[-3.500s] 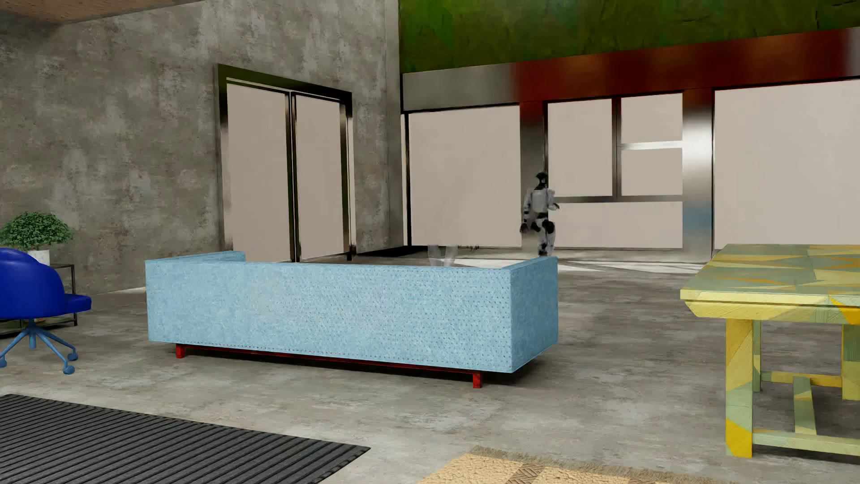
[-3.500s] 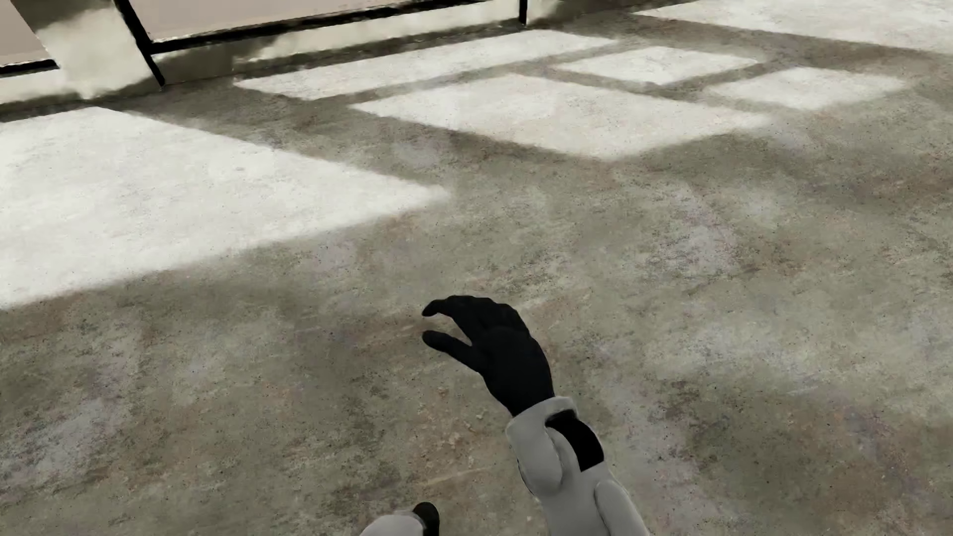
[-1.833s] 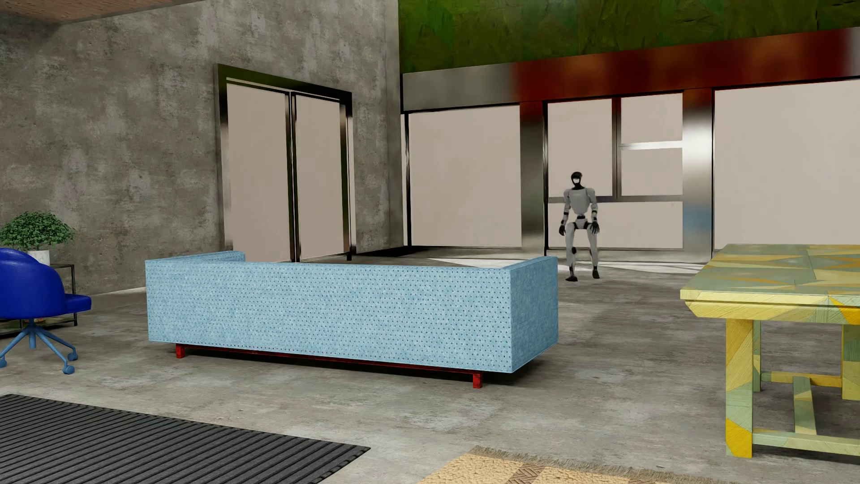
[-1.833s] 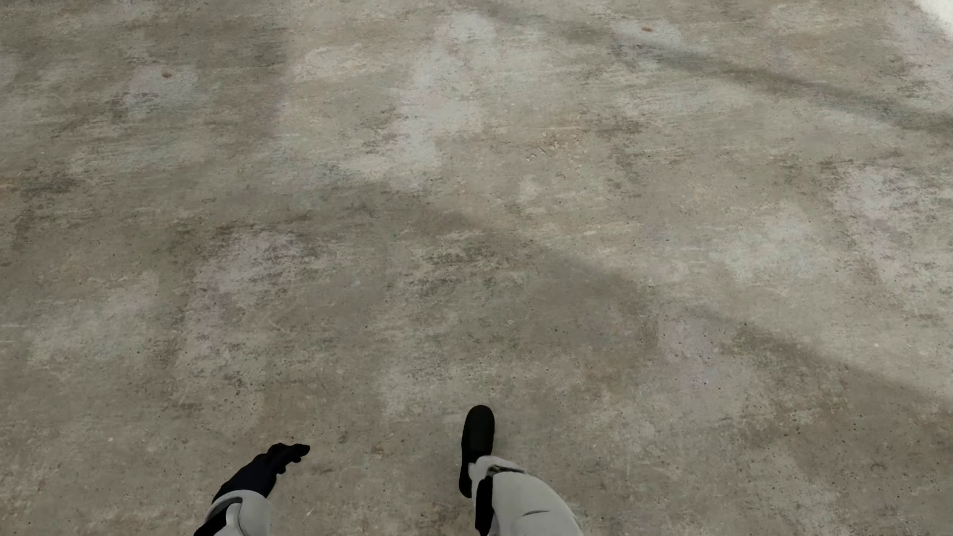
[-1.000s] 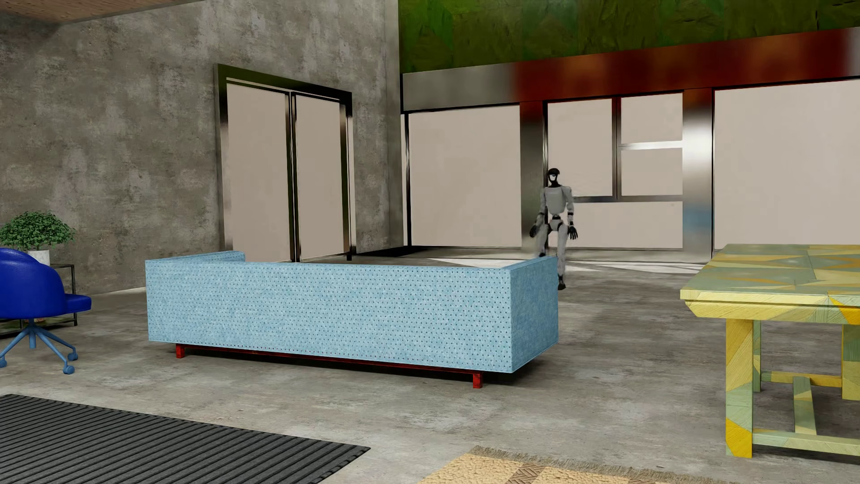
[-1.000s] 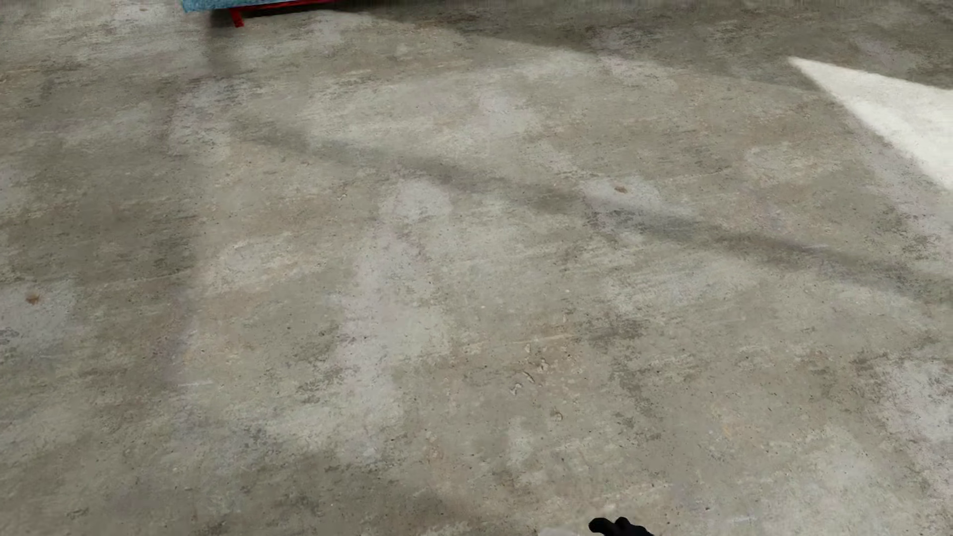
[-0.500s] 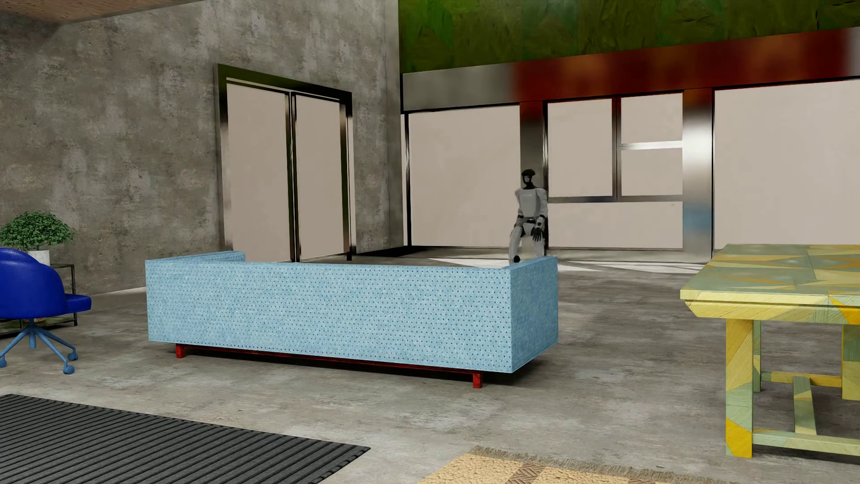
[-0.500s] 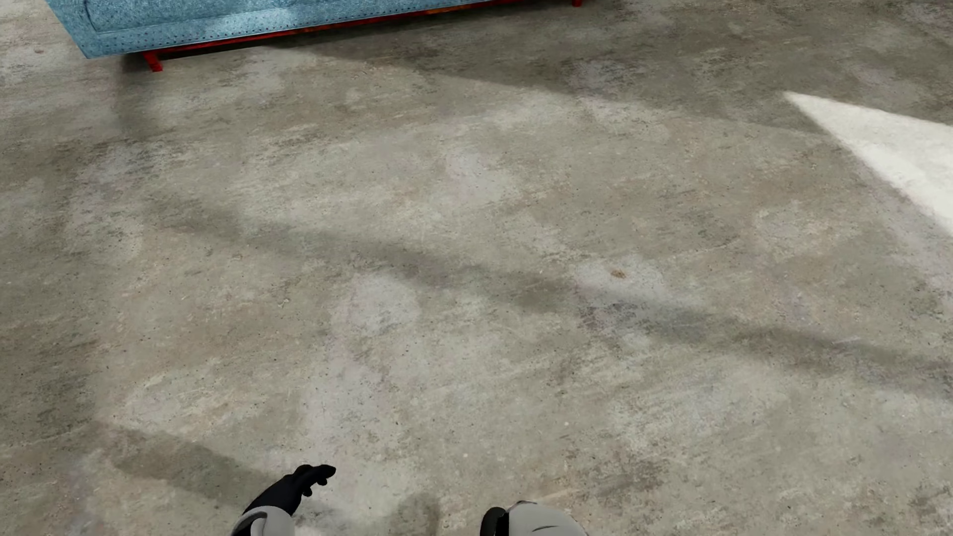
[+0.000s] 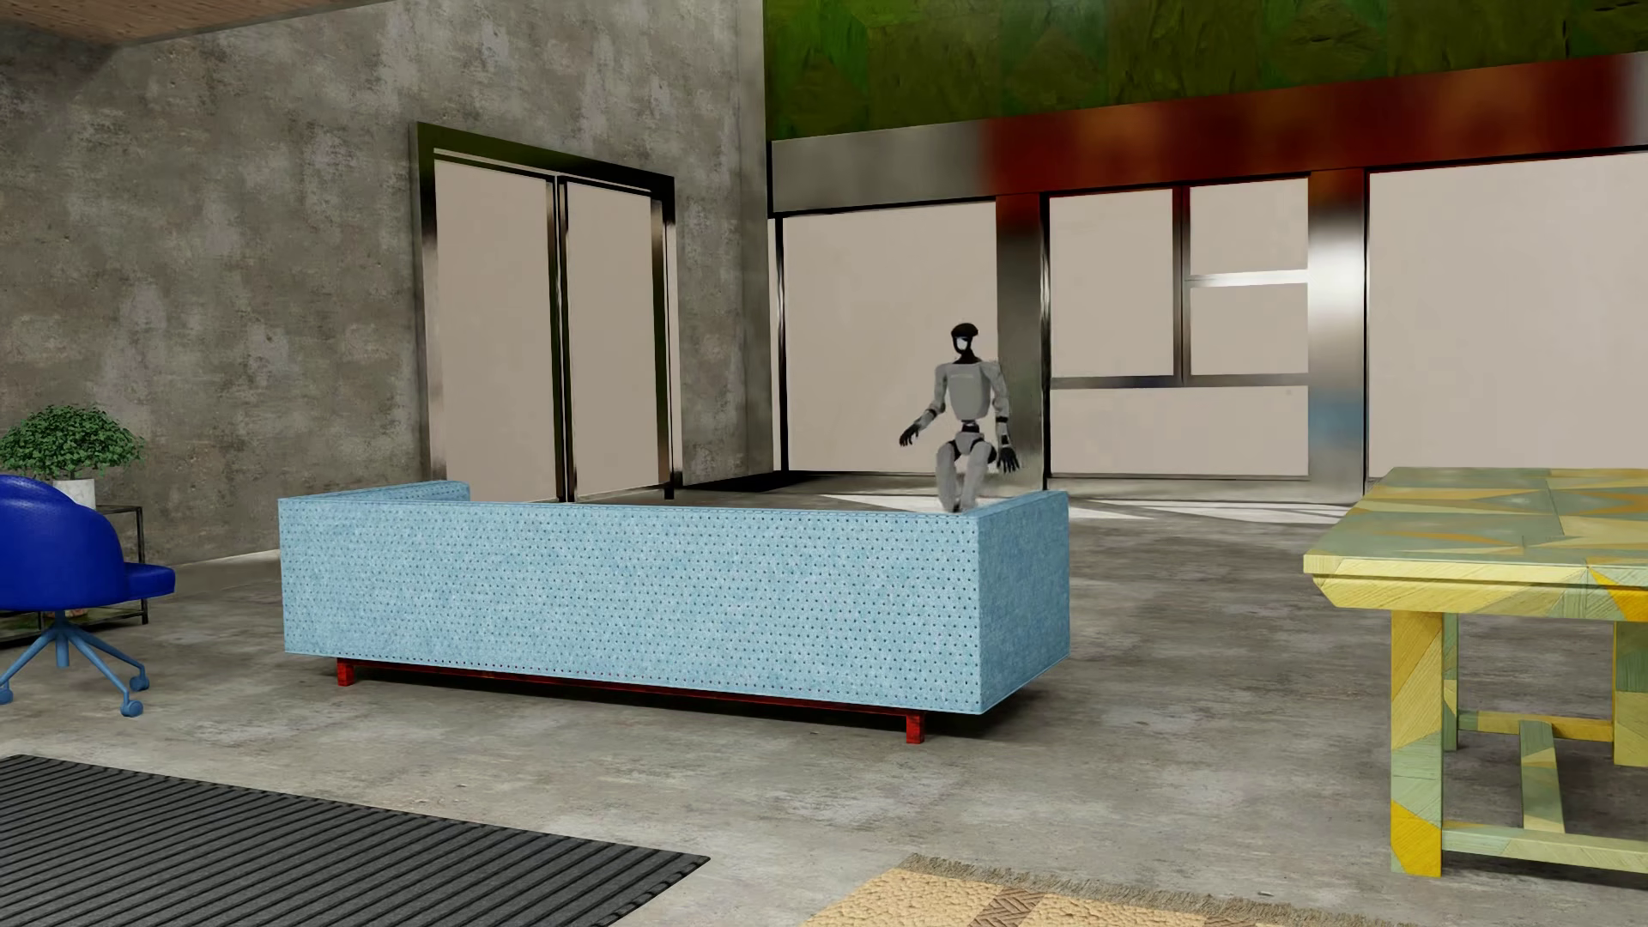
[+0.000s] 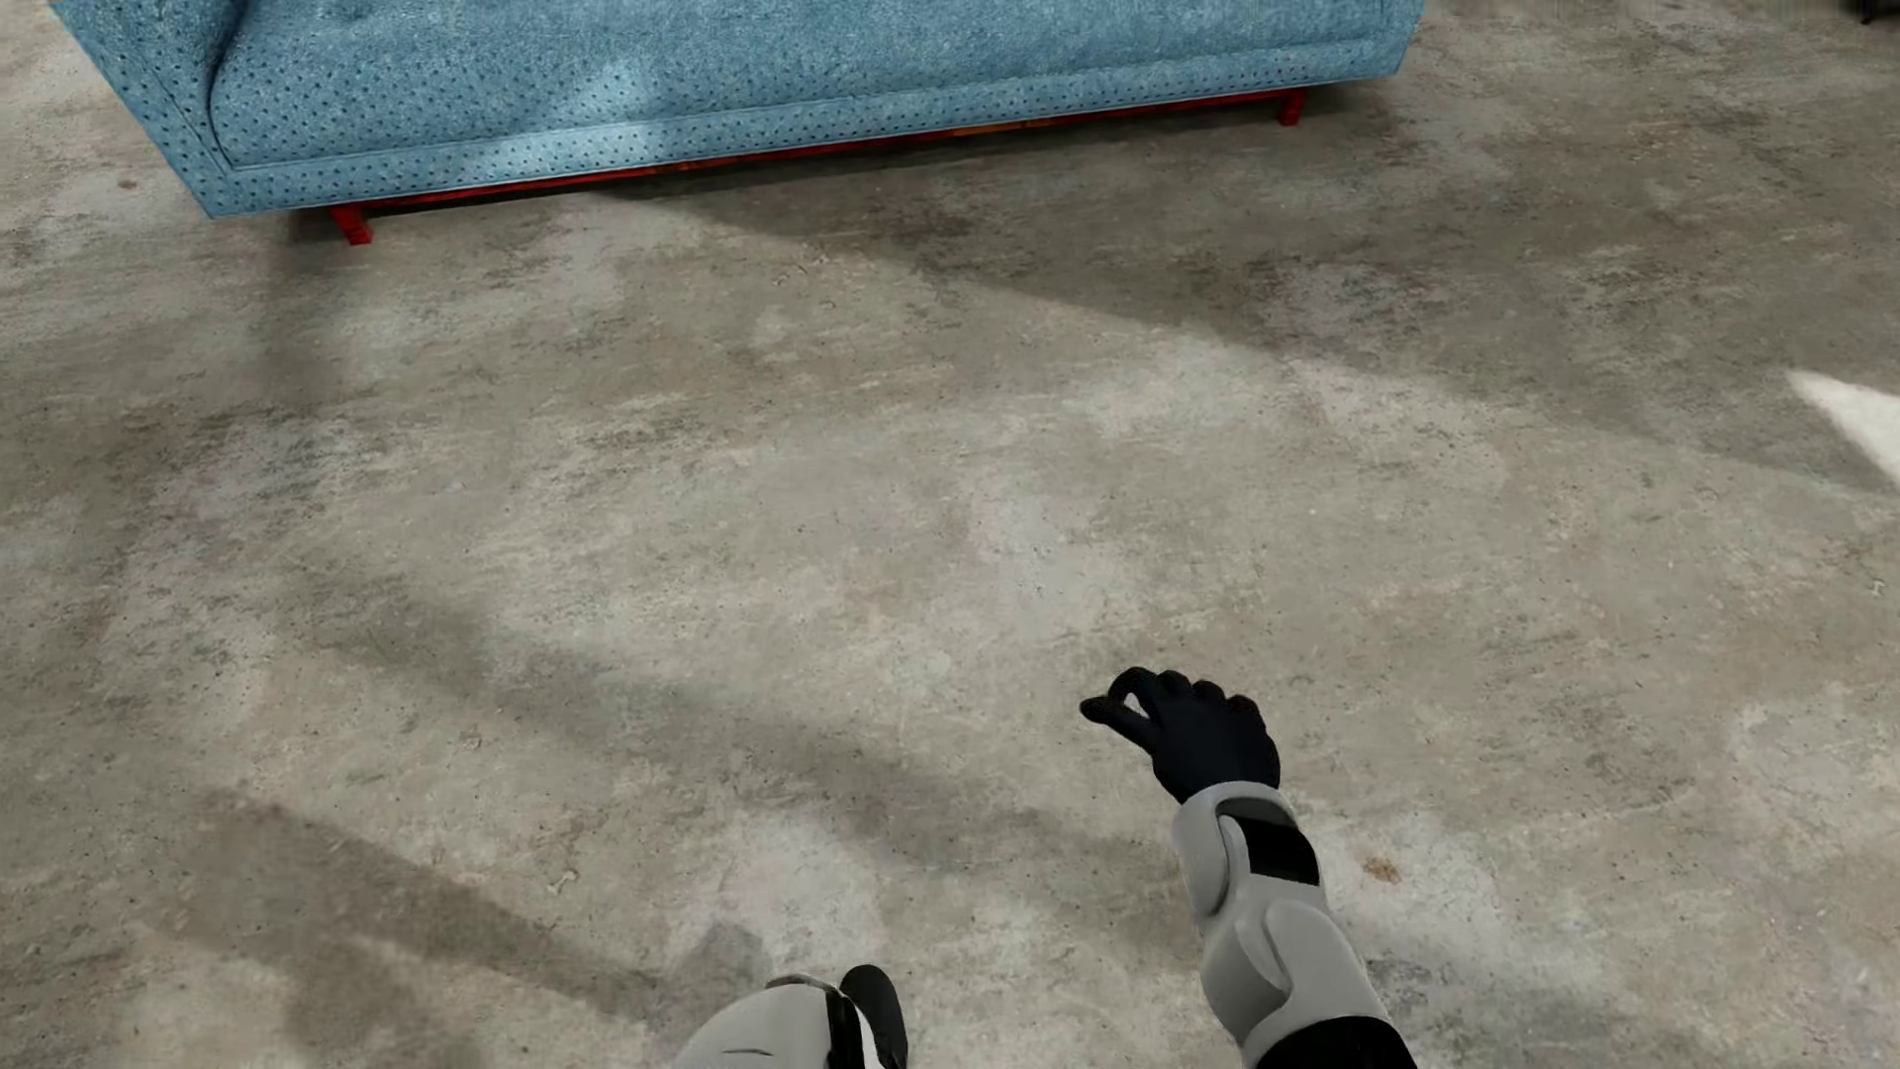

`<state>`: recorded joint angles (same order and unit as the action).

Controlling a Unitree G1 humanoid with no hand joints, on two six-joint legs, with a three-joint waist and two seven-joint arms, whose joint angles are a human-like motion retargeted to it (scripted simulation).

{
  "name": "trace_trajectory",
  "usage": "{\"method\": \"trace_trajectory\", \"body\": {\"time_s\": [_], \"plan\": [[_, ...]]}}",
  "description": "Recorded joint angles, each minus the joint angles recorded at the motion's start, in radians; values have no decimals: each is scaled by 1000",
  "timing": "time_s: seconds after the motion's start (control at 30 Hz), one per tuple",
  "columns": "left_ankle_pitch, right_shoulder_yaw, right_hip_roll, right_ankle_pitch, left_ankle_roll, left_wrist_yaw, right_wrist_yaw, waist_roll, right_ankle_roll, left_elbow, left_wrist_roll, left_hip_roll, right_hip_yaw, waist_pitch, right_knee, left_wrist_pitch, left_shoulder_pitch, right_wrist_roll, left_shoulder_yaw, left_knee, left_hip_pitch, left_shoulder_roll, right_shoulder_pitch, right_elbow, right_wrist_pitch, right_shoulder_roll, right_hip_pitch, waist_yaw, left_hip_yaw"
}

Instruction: Move towards the sofa

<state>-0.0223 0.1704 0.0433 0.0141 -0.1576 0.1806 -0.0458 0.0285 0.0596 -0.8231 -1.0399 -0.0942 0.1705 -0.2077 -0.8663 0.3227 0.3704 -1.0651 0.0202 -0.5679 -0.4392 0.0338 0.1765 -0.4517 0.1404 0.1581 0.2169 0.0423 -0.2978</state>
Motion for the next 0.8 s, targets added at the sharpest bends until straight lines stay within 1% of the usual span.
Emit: {"method": "trace_trajectory", "body": {"time_s": [0.03,0.07,0.1,0.13,0.17,0.2,0.23,0.27,0.3,0.33,0.37,0.4,0.43,0.47,0.5,0.53,0.57,0.6,0.63,0.67,0.7,0.73,0.77,0.8], "plan": [[-78,22,63,128,7,-22,-17,-18,19,22,23,19,-10,-2,-213,-4,-10,-55,42,-50,41,-25,-62,26,23,13,-92,0,-10],[-135,18,93,110,16,-53,-39,-34,2,49,57,41,-39,-5,-371,-13,-32,-27,85,-60,96,-41,-146,102,4,-8,-196,-2,-18],[-174,4,103,54,28,-85,-39,-44,-26,76,87,58,-56,-6,-473,-25,-60,131,116,-42,161,-44,-254,217,-40,-67,-297,-8,-16],[-200,34,115,35,40,-119,-33,-50,-28,98,101,75,-56,-6,-519,-34,-92,249,123,-11,226,-43,-360,361,-102,-90,-389,-19,-7],[-221,84,131,43,51,-148,-35,-52,-15,109,109,92,-47,-3,-515,-46,-130,339,117,28,292,-42,-456,522,-174,-89,-470,-35,11],[-238,154,137,48,61,-164,-33,-53,-23,126,117,107,-39,0,-465,-65,-164,449,98,71,357,-36,-510,674,-256,-87,-543,-53,29],[-256,236,135,36,71,-163,-14,-53,-35,141,118,116,-30,5,-371,-84,-199,580,59,108,418,-20,-513,807,-316,-74,-605,-71,47],[-276,305,138,36,80,-153,1,-52,-43,155,114,122,-18,10,-233,-97,-238,679,10,137,472,2,-467,924,-364,-50,-651,-86,62],[-298,352,139,27,90,-140,11,-53,-54,166,105,127,1,16,-43,-109,-284,740,-44,157,521,26,-387,1017,-394,-31,-676,-98,77],[-317,382,138,29,101,-132,9,-54,-43,171,89,132,35,22,208,-114,-335,785,-97,178,568,50,-297,1085,-394,-27,-668,-105,91],[-322,398,114,44,111,-117,-8,-55,-39,162,75,136,55,30,506,-110,-395,807,-148,217,622,74,-209,1129,-367,-38,-633,-108,107],[-326,411,84,9,123,-109,-25,-55,-6,154,64,138,42,35,710,-103,-446,827,-189,253,682,90,-132,1159,-336,-46,-620,-109,123],[-334,420,62,-30,135,-107,-36,-54,93,153,55,137,35,37,779,-98,-482,845,-216,259,732,100,-64,1174,-305,-51,-625,-106,129],[-339,427,46,12,142,-115,-43,-50,72,169,63,129,34,38,722,-87,-495,857,-211,228,777,105,-3,1172,-288,-56,-638,-100,124],[-307,433,21,93,145,-133,-52,-42,-39,198,84,112,11,38,633,-76,-484,865,-185,194,813,103,34,1161,-278,-63,-650,-99,116],[-242,439,2,187,134,-156,-66,-33,-74,233,117,89,-8,37,548,-73,-453,880,-155,124,833,92,43,1149,-272,-73,-645,-99,116],[-139,439,-3,162,136,-171,-81,-20,-131,263,159,51,9,33,446,-74,-413,879,-125,-9,809,81,32,1144,-269,-81,-643,-101,122],[-46,429,-7,76,132,-175,-102,-4,-136,285,202,-4,34,28,359,-75,-367,837,-102,-205,750,69,10,1144,-276,-87,-625,-104,123],[83,417,-14,6,146,-167,-128,14,-137,292,221,-72,63,23,320,-69,-327,774,-98,-413,657,63,-16,1147,-291,-91,-585,-105,134],[114,414,-29,-49,130,-159,-136,32,-134,294,206,-129,87,20,314,-62,-284,728,-110,-577,553,65,-33,1153,-297,-95,-534,-100,155],[37,415,-45,-89,93,-149,-142,48,-133,288,180,-151,96,17,329,-58,-243,687,-122,-690,451,66,-45,1152,-300,-96,-476,-89,173],[4,418,-62,-118,79,-139,-159,57,-130,277,157,-170,93,16,354,-49,-199,639,-125,-758,357,64,-47,1145,-302,-101,-417,-76,170],[10,433,-79,-140,82,-127,-175,63,-126,263,143,-186,83,16,387,-36,-160,608,-116,-778,271,66,-40,1128,-303,-107,-359,-59,156],[13,440,-96,-161,82,-117,-190,65,-121,248,145,-189,71,18,424,-24,-115,573,-94,-755,192,63,-34,1118,-298,-112,-301,-41,141]]}}
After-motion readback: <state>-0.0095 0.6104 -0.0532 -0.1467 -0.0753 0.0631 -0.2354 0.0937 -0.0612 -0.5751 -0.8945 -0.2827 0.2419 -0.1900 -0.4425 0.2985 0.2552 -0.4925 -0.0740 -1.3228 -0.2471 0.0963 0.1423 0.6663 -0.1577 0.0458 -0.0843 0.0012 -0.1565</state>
